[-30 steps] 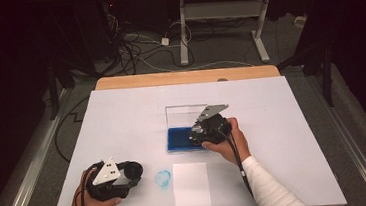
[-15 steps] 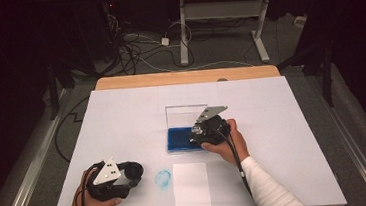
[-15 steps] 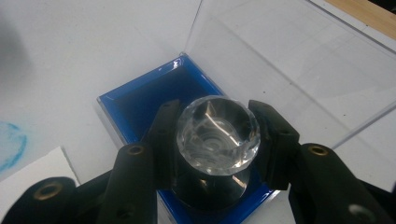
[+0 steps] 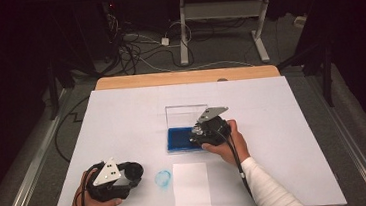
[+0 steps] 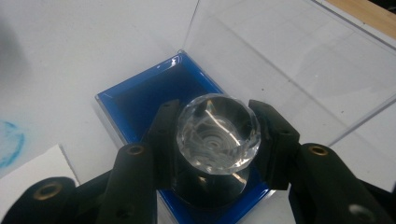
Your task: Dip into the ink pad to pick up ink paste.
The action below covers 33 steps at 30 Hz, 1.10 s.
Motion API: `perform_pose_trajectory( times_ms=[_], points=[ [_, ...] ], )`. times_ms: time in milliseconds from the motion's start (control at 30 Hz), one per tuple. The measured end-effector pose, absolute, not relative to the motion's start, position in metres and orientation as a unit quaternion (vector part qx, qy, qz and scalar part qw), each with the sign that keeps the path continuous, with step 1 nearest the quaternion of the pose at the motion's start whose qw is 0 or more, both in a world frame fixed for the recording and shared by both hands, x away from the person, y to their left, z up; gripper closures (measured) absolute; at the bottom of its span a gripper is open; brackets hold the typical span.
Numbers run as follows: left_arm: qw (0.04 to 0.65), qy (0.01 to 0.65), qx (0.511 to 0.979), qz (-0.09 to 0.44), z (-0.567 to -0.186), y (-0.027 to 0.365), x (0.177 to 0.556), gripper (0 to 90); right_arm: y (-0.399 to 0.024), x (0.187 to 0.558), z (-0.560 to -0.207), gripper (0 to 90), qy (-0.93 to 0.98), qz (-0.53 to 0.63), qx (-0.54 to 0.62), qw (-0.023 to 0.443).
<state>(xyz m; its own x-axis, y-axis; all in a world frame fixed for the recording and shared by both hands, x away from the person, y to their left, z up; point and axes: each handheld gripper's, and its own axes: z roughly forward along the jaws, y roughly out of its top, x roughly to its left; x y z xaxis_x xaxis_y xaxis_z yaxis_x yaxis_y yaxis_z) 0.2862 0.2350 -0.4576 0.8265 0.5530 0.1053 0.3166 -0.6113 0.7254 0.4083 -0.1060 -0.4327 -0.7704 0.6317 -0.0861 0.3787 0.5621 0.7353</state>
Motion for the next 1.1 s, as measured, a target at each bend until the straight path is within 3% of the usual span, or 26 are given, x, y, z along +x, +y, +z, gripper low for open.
perform_pose_trajectory(
  times_ms=[1100],
  points=[
    [0.365, 0.238, 0.884, 0.169, -0.4543, 0.2334, 0.2837, 36.5, -0.1048, 0.4047, -0.4379, 56.8, 0.863, 0.366, 0.290, 0.194]
  ],
)
